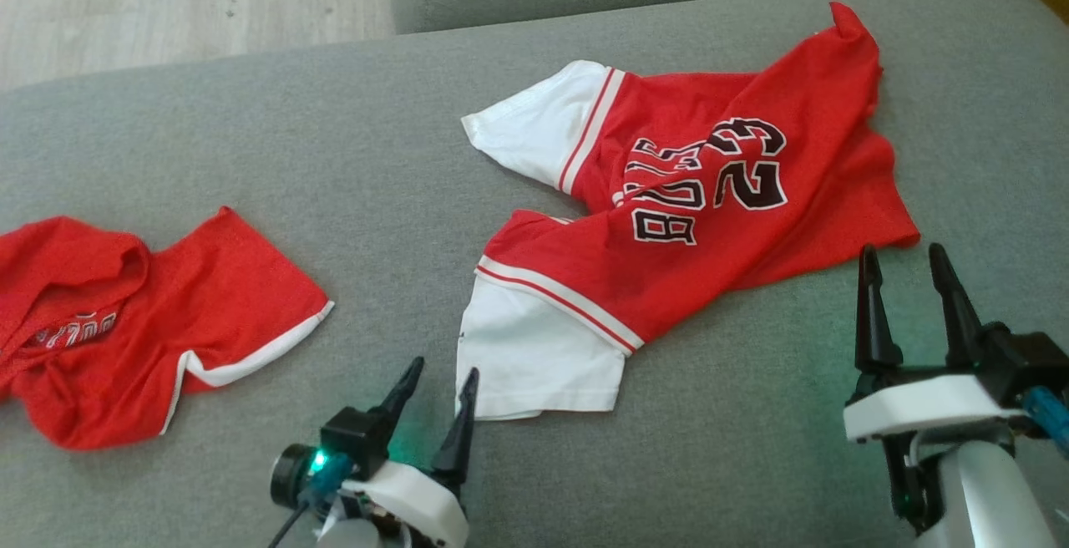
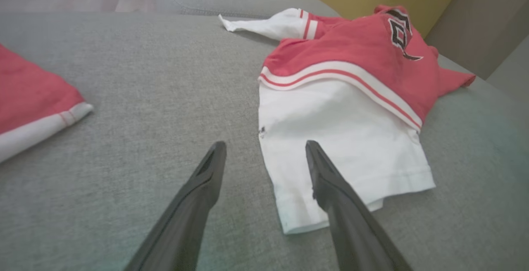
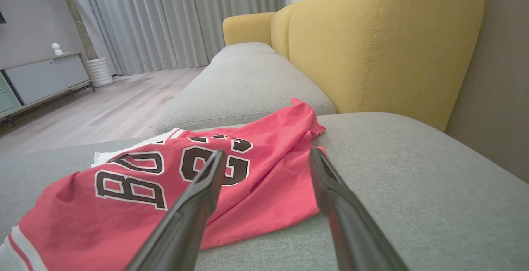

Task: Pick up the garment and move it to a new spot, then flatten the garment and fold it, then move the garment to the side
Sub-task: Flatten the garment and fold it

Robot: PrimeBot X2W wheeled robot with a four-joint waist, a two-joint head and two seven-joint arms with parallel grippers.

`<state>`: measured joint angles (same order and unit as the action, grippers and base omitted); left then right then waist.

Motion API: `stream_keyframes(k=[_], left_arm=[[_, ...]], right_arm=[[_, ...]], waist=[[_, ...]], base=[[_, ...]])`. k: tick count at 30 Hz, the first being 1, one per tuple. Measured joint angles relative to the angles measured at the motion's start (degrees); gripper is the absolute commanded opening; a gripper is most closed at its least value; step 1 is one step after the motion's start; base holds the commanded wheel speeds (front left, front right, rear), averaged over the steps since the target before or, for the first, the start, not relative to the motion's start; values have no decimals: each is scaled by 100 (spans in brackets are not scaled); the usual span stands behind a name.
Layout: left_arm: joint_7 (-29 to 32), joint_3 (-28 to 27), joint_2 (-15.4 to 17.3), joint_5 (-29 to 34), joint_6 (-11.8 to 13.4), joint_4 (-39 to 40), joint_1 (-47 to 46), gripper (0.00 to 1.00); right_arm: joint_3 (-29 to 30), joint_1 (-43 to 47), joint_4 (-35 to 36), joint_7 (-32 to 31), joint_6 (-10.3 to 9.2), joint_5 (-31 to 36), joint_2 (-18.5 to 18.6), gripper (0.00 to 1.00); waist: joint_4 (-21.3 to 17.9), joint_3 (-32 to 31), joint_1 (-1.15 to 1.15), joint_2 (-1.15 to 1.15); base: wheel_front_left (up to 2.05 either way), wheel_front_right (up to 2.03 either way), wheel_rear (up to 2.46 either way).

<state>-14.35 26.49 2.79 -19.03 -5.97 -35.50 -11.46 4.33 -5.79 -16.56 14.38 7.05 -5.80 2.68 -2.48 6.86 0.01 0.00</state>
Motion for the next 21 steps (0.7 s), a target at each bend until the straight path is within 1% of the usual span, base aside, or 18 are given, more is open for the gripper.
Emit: stream_keyframes(k=[6,13,14,15,16,21], left_arm=[[290,332,-9,-177,-10,-324,-171,100],[682,670,1,-232,-66,-472,-472,100],[732,695,1,-285,-67,-479,-487,80],[773,713,0,-342,-67,-481,-492,31],[783,731,2,-383,-67,-486,-494,0],[799,886,3,-525,-116,-498,-480,0]], right_arm=[[-8,-133,-3,0,0,-1,0,100],[-13,-216,-58,0,0,-18,0,100],[-13,-216,-73,0,0,-18,-1,100],[-9,-216,-82,0,0,-18,0,100],[-4,-216,-85,0,0,-18,0,100],[4,-216,-116,0,0,-18,0,100]], waist=[[-111,92,-1,0],[-172,142,0,0],[-177,134,-1,0],[-179,124,-1,0],[-180,114,-1,0],[-167,50,-1,0]], base=[[0,0,0],[0,0,0],[0,0,0],[0,0,0],[0,0,0],[0,0,0]])
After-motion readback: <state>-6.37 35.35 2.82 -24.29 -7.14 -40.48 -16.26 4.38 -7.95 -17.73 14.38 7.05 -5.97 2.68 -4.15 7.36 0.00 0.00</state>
